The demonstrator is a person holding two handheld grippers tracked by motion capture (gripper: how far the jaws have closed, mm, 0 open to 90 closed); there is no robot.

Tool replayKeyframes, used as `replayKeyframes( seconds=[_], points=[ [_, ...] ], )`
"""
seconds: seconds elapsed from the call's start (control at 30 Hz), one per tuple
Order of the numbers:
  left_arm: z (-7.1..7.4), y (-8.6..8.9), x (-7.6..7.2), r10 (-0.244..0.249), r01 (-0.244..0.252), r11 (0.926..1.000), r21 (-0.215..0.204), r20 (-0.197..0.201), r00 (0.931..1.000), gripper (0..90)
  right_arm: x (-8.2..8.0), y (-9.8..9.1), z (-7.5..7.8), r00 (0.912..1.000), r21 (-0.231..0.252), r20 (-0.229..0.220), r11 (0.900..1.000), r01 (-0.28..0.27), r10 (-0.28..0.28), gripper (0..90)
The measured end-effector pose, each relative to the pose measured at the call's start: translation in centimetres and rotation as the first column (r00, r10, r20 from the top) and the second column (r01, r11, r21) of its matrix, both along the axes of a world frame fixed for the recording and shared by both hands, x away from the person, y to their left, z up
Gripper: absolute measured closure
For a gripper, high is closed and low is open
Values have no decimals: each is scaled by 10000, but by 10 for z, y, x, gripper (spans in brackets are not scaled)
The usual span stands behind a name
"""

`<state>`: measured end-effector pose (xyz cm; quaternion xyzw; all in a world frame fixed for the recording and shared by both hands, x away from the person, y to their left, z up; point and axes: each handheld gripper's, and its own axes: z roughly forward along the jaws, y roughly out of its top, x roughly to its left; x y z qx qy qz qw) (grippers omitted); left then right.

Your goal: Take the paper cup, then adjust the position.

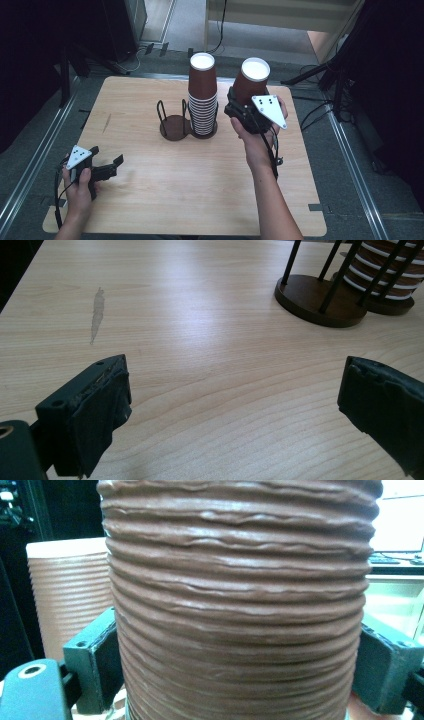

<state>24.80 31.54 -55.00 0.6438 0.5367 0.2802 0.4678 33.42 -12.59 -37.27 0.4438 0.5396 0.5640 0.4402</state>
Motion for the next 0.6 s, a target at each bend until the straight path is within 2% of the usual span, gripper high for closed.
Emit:
replayKeyframes(
  seconds=[0.2, 0.37, 0.43, 0.47, 0.6],
  points=[
    [0, -1, -1, 17, -17, 10000, 53, 59, 10000, 12, -8, -1, -10, 10000, -105, -67, 9999, -13, 13, 113],
    [0, 1, -1, 107, -106, 9997, -202, 63, 9999, 12, -16, -5, -23, 9997, -99, -229, 10000, -9, 7, 112],
    [0, 2, 1, 276, -271, 9994, -204, 249, 9993, 12, -22, -8, -34, 9994, -140, -335, 9999, 51, -55, 113],
    [0, 2, 1, 276, -271, 9994, -204, 249, 9993, 12, -22, -8, -34, 9994, -140, -335, 9999, 51, -55, 113],
    [6, 2, -2, 394, -395, 9992, 61, 31, 9992, 12, -30, -17, -53, 9976, -96, -672, 9999, 134, -140, 112]
  ],
)
